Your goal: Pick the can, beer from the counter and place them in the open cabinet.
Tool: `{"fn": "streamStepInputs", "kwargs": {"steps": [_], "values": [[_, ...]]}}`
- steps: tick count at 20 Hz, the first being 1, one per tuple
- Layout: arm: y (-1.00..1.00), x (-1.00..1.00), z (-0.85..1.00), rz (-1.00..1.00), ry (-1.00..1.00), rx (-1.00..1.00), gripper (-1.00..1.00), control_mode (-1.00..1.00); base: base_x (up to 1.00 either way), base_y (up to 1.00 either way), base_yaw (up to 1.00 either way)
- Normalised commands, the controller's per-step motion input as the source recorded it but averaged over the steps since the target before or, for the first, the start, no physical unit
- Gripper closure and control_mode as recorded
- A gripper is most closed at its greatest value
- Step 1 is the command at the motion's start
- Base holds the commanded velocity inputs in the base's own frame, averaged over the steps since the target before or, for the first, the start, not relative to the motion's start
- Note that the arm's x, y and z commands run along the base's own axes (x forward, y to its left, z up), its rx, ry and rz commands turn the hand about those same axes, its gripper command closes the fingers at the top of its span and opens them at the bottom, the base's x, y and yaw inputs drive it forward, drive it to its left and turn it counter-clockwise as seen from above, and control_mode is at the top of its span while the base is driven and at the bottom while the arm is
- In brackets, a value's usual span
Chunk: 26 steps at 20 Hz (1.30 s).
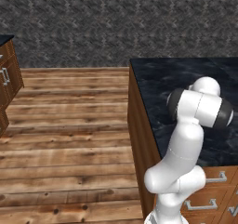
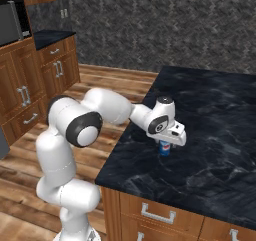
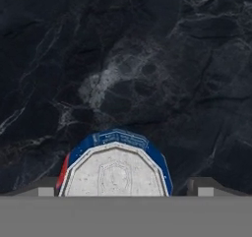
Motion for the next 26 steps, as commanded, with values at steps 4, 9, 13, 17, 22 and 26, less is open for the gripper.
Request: {"fn": "streamStepInputs", "kwargs": {"steps": [4, 9, 13, 17, 22, 26], "values": [[0.0, 0.05, -0.09, 0.0, 0.02, 0.0, 1.0, -1.0, 0.0, 0.0, 0.0], [0.0, 0.0, -0.01, 0.0, 0.02, 0.0, 1.0, -1.0, 0.0, 0.0, 0.0], [0.0, -0.12, 0.39, 0.05, -0.02, 0.0, 1.0, -1.0, 0.0, 0.0, 0.0], [0.0, -0.02, 0.73, 0.07, 0.0, 0.0, 1.0, -1.0, 0.0, 0.0, 0.0], [0.0, -0.15, 0.83, 0.06, 0.0, 0.0, 1.0, -1.0, 0.0, 0.0, 0.0], [0.09, -0.25, 0.88, 0.02, 0.0, 0.0, 1.0, -1.0, 0.0, 0.0, 0.0]]}}
